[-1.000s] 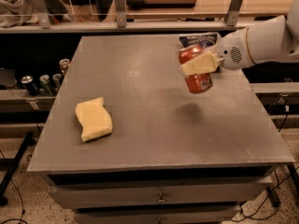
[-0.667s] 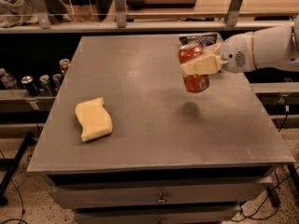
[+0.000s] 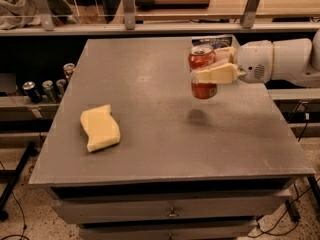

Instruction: Place coke can upright

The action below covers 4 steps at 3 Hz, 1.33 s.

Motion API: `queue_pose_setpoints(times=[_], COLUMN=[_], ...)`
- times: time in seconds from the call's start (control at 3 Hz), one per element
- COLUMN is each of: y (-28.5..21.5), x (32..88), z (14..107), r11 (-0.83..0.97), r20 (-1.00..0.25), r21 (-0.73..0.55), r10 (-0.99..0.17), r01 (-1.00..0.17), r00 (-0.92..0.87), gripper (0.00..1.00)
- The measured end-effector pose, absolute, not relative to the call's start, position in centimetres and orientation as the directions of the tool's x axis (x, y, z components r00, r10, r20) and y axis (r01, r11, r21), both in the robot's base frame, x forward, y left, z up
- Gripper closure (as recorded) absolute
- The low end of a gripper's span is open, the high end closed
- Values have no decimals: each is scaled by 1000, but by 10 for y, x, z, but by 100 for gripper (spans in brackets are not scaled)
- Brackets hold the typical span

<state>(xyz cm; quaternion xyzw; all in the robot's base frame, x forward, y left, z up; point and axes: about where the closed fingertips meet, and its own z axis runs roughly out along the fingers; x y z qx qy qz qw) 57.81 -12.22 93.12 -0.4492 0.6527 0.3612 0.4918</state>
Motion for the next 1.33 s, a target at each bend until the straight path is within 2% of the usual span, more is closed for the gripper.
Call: queue_pose_setpoints(times=[0.67, 1.33], y=[-105, -95], x=[568, 559], z=[926, 919], r11=[175, 108], r20=[-979, -977], r21=[-72, -115], r10=[-201, -191], r01=[-982, -987], r00=[36, 93], gripper=[100, 100])
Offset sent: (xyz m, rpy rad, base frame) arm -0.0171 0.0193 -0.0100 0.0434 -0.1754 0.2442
